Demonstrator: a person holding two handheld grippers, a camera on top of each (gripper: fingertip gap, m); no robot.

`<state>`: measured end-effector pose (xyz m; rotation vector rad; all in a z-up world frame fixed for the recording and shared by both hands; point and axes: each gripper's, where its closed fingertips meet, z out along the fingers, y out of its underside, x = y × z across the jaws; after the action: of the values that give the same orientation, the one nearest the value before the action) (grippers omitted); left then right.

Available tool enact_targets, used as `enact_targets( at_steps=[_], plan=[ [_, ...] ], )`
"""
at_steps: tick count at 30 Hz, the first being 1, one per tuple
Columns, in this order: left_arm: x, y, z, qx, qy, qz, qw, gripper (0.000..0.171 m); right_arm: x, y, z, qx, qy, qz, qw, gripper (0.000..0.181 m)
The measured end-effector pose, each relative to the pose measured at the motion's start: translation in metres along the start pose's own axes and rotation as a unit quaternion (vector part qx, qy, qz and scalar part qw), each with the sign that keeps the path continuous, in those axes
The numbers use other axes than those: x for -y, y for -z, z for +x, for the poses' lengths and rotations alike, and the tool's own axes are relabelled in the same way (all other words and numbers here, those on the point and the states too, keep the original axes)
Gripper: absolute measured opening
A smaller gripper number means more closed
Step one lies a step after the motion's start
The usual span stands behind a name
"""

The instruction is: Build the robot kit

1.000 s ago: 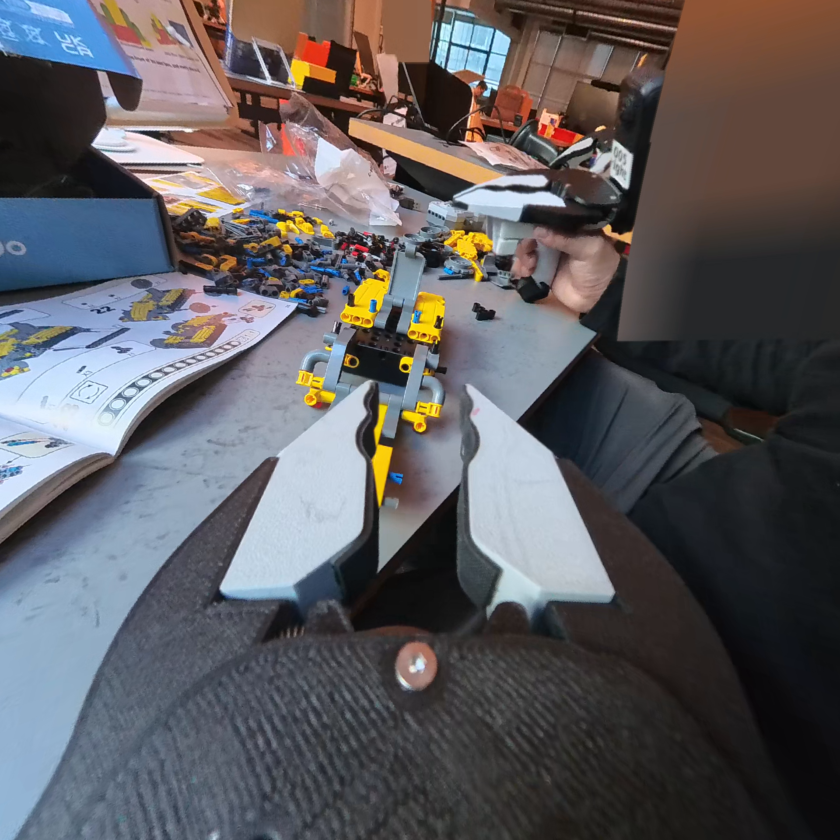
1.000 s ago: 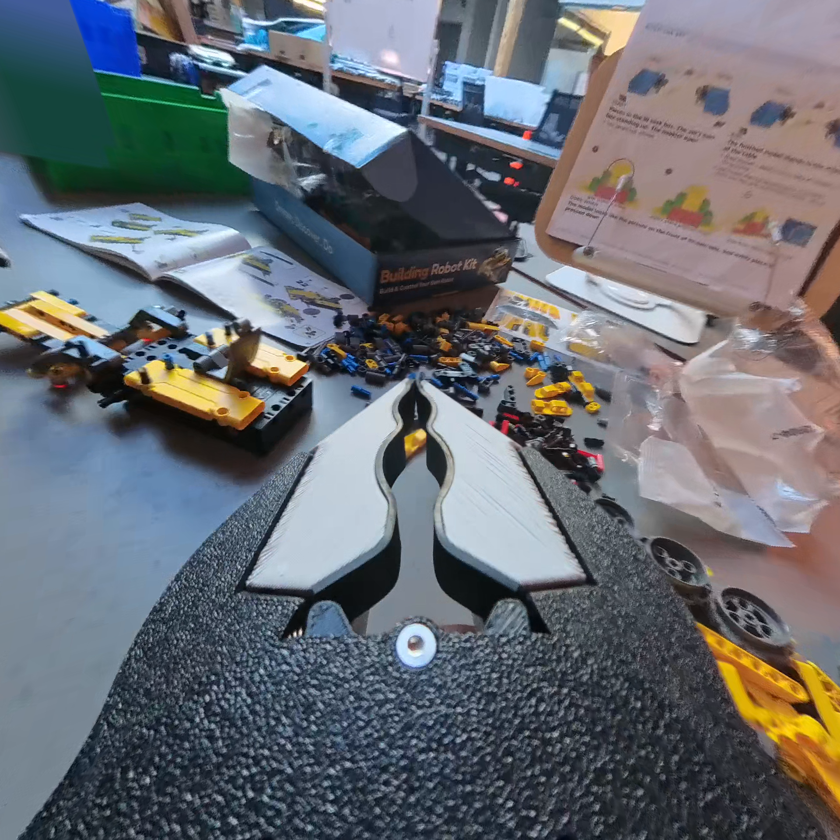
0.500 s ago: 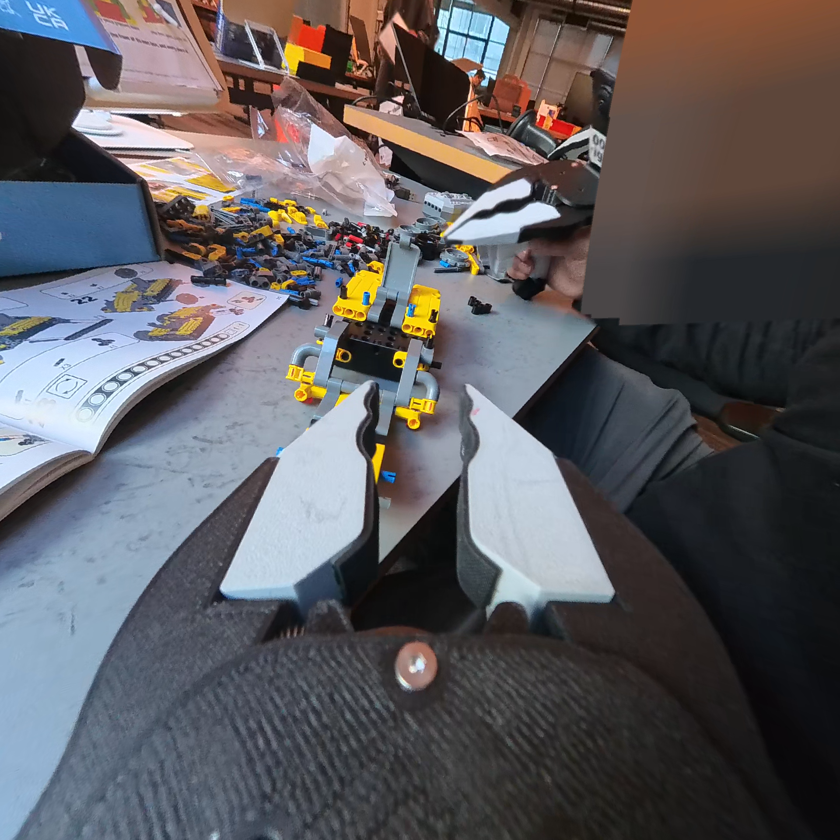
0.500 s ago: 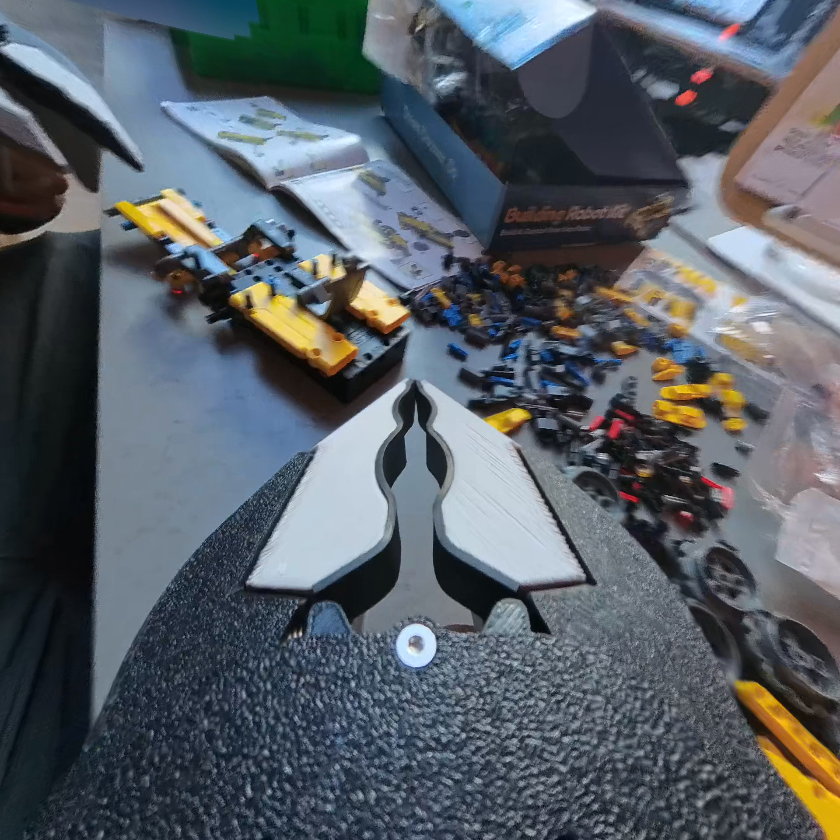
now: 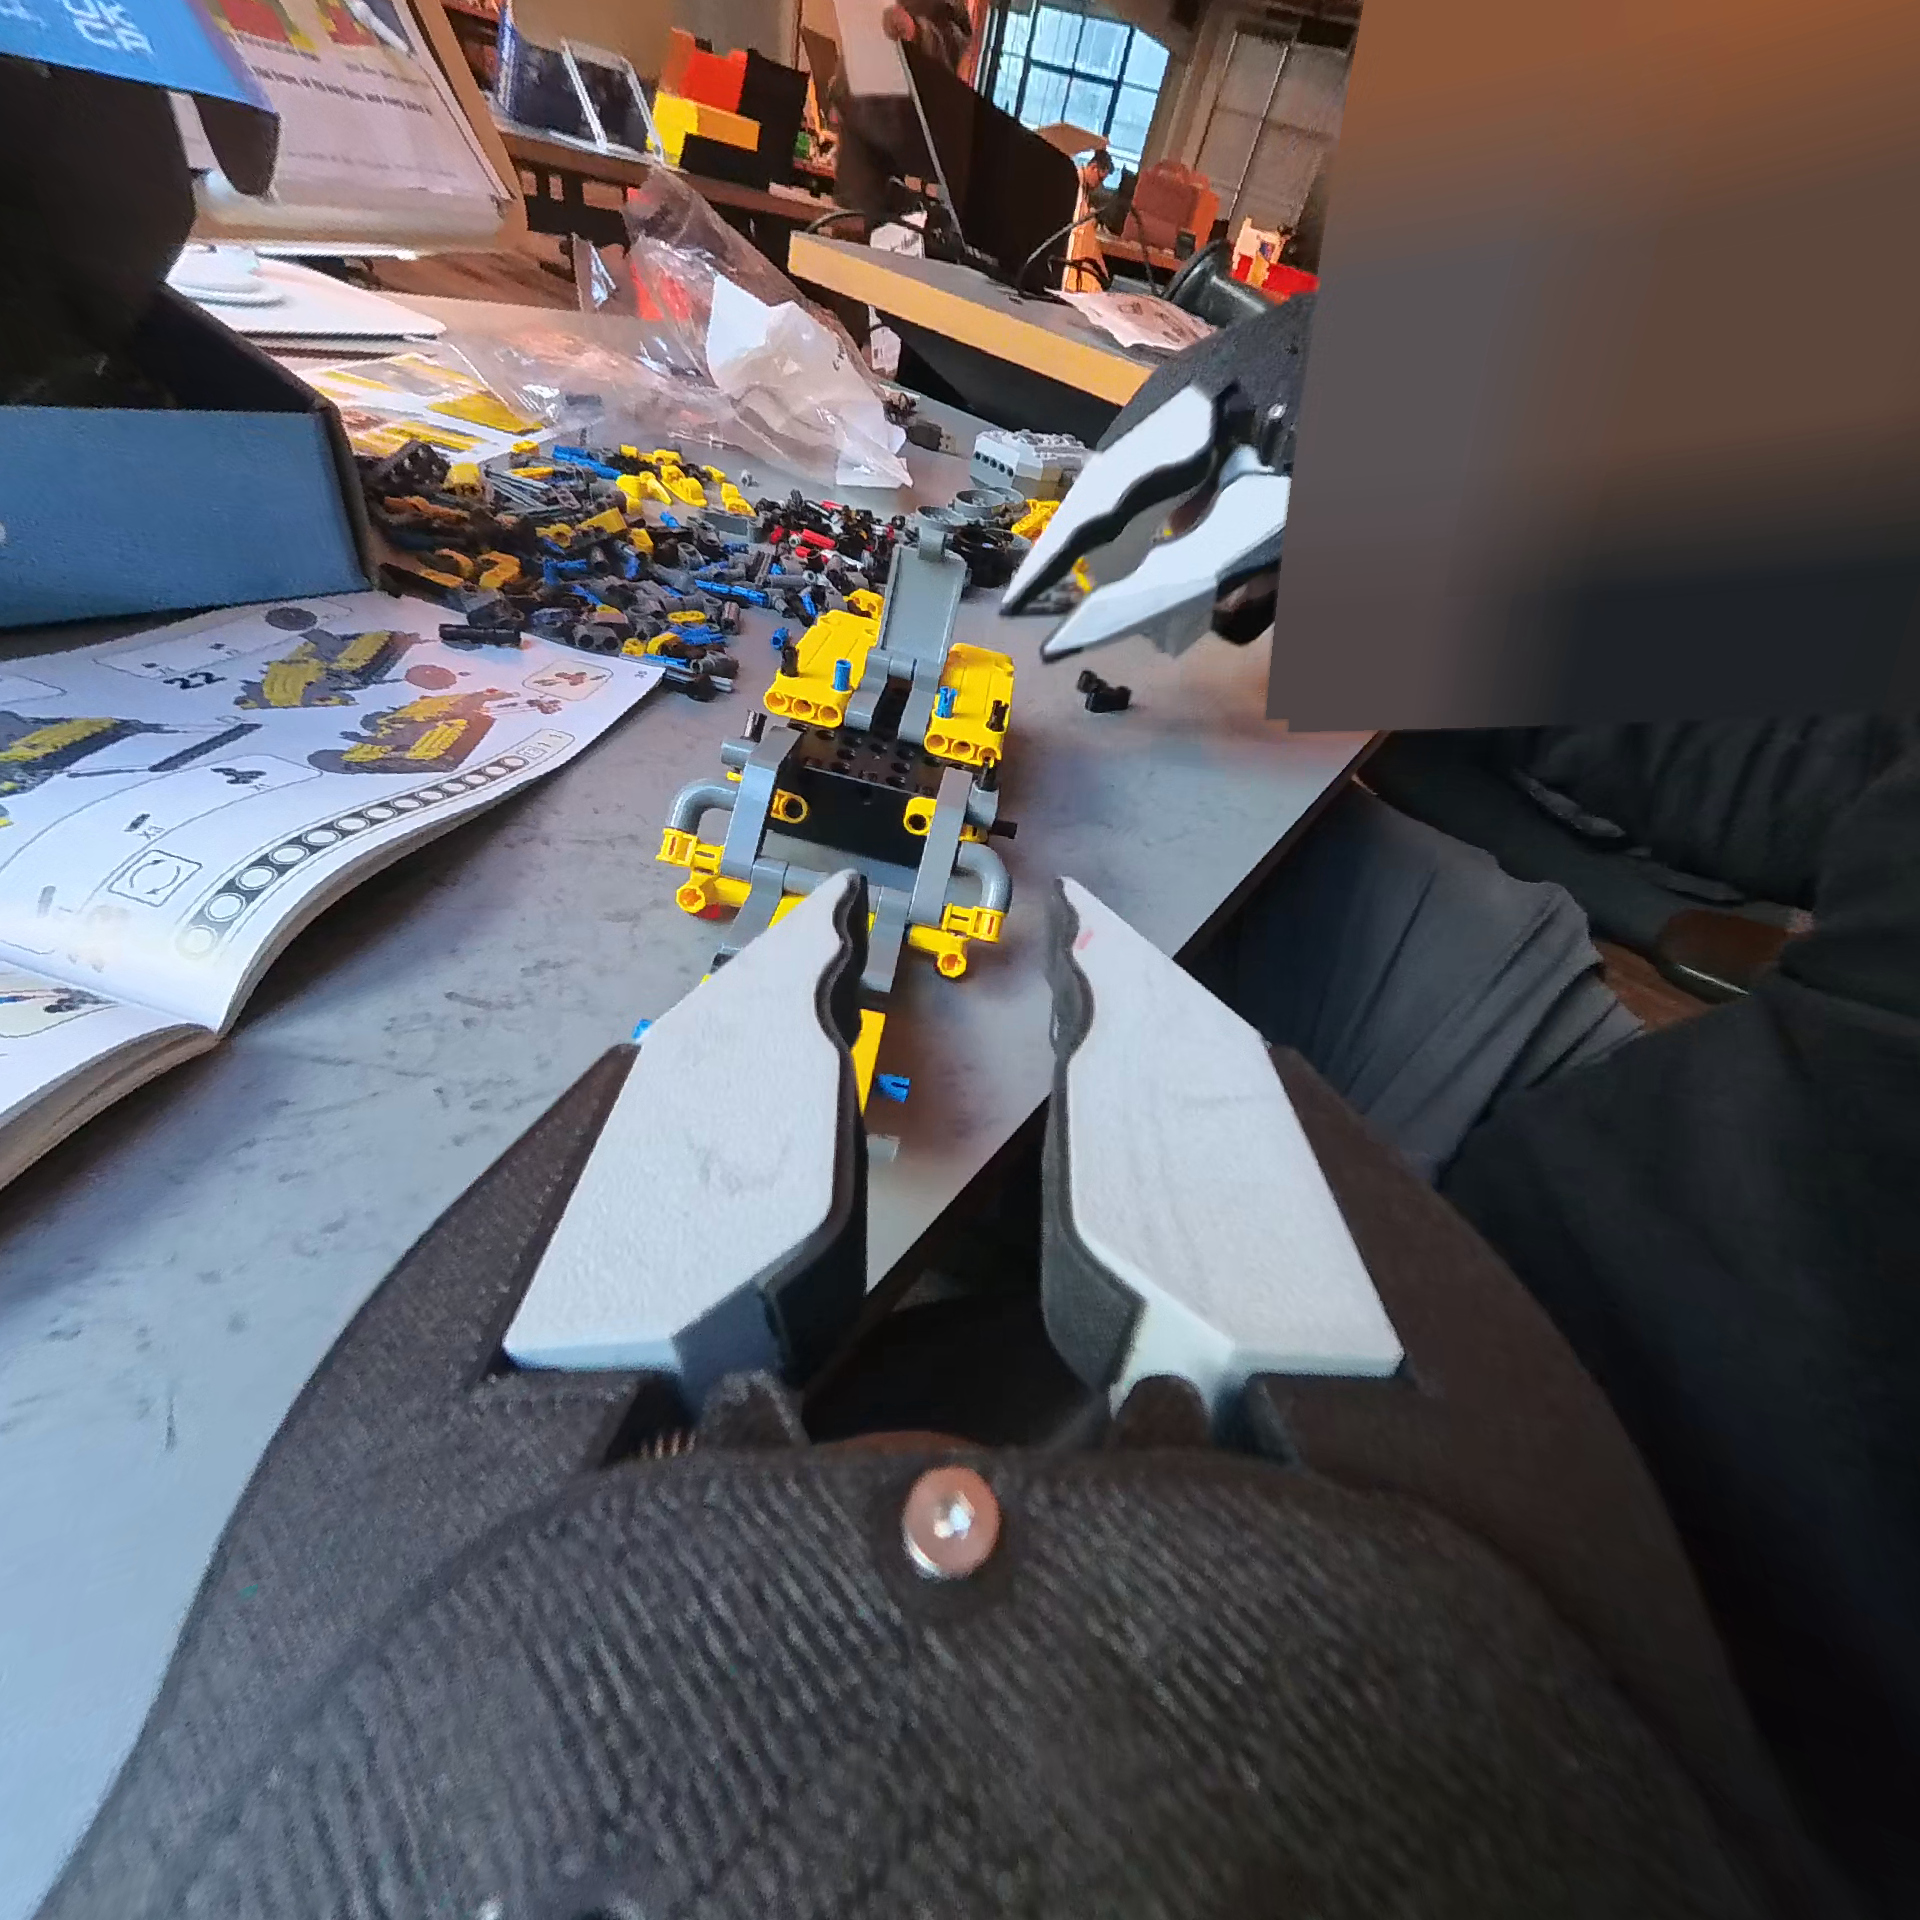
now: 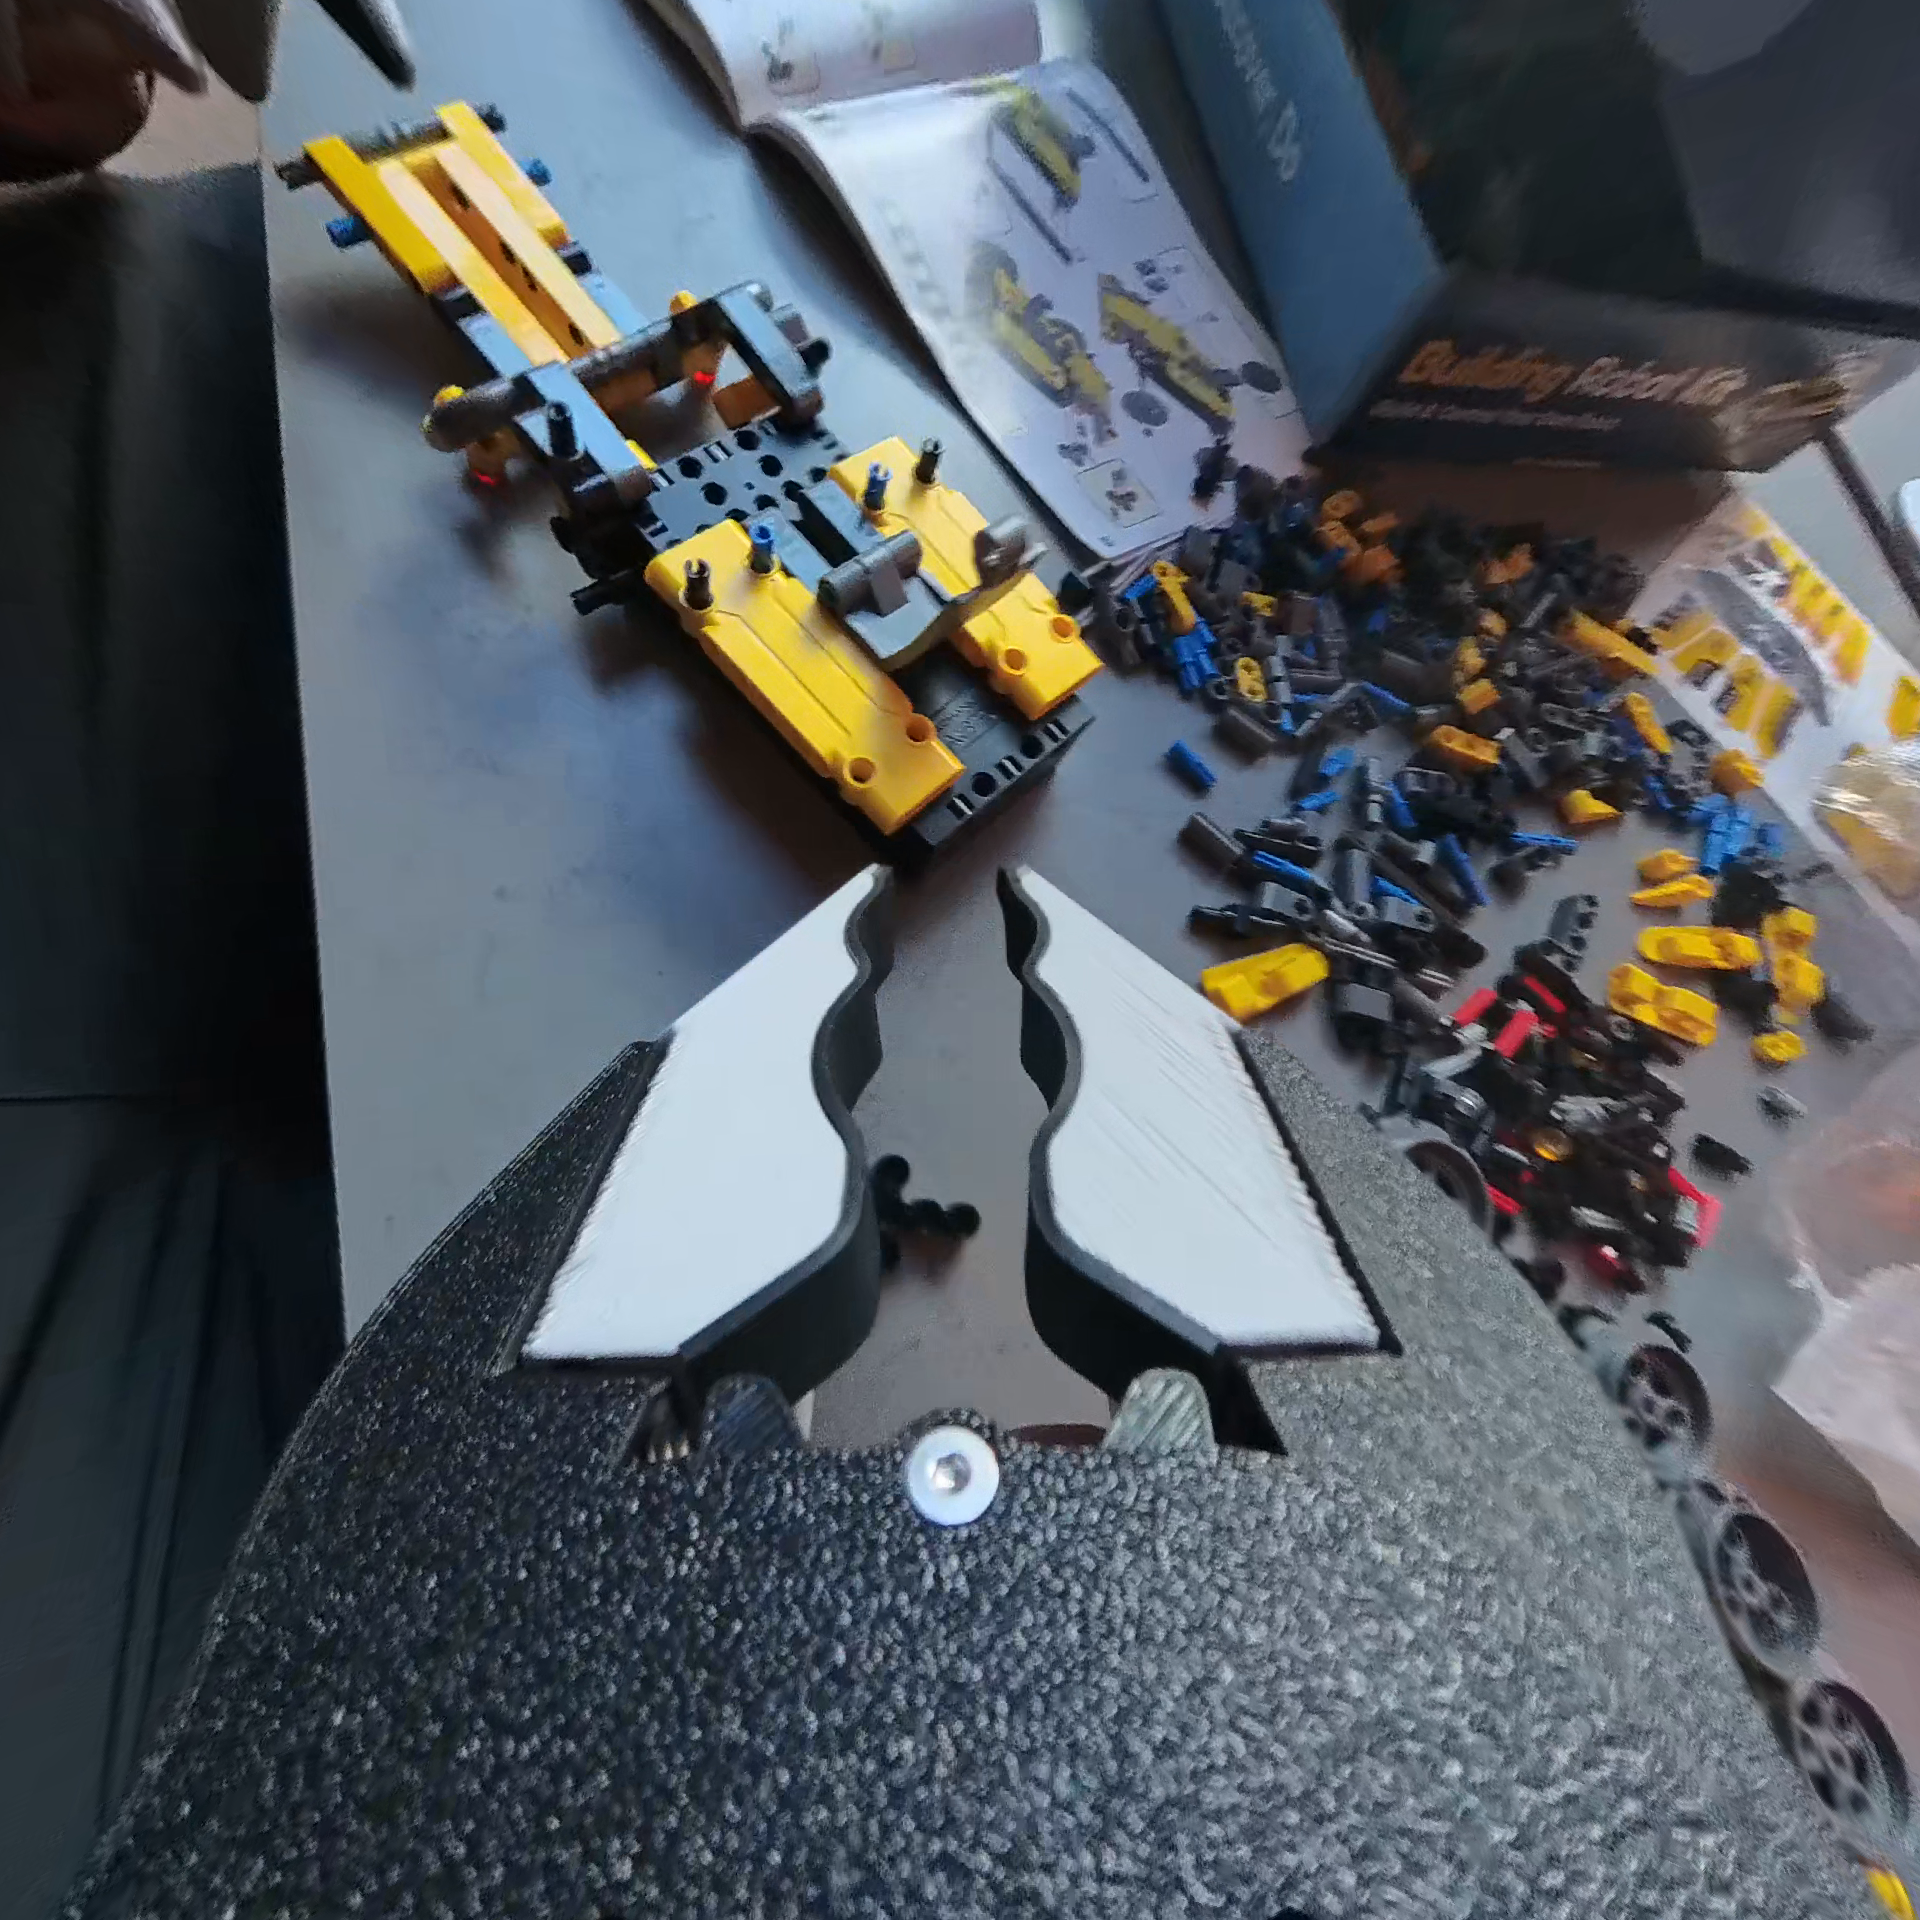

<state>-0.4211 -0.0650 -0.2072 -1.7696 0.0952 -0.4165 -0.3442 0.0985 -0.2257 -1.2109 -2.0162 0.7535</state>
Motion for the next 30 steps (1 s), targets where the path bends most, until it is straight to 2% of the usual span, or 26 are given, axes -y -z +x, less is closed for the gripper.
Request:
enact_targets(
  at_steps=[4, 9, 12, 23, 27, 30],
  plan=[
    [0.001, 0.000, 0.000, -0.002, 0.003, 0.003, 1.000, 0.030, -0.006, 0.018, 0.009, -0.021, -0.030, 0.006, 0.999, 0.019],
    [0.004, 0.002, -0.002, 0.005, 0.003, 0.014, 1.000, 0.029, -0.015, 0.027, -0.002, -0.014, -0.047, 0.009, 0.999, 0.018],
    [0.004, 0.002, -0.002, 0.005, 0.006, 0.014, 1.000, 0.029, -0.022, 0.028, -0.001, -0.016, -0.055, 0.001, 0.998, 0.018],
    [0.003, 0.002, -0.002, 0.008, 0.003, 0.009, 1.000, 0.029, -0.018, 0.021, -0.002, -0.015, -0.044, -0.005, 0.999, 0.018],
    [0.004, 0.003, -0.001, 0.010, 0.002, 0.011, 1.000, 0.028, -0.024, 0.039, 0.014, -0.064, -0.054, 0.004, 0.996, 0.015],
    [0.001, 0.001, 0.000, 0.007, 0.005, 0.006, 1.000, 0.028, -0.037, 0.064, 0.037, -0.113, -0.135, 0.030, 0.984, 0.005]
  ],
)
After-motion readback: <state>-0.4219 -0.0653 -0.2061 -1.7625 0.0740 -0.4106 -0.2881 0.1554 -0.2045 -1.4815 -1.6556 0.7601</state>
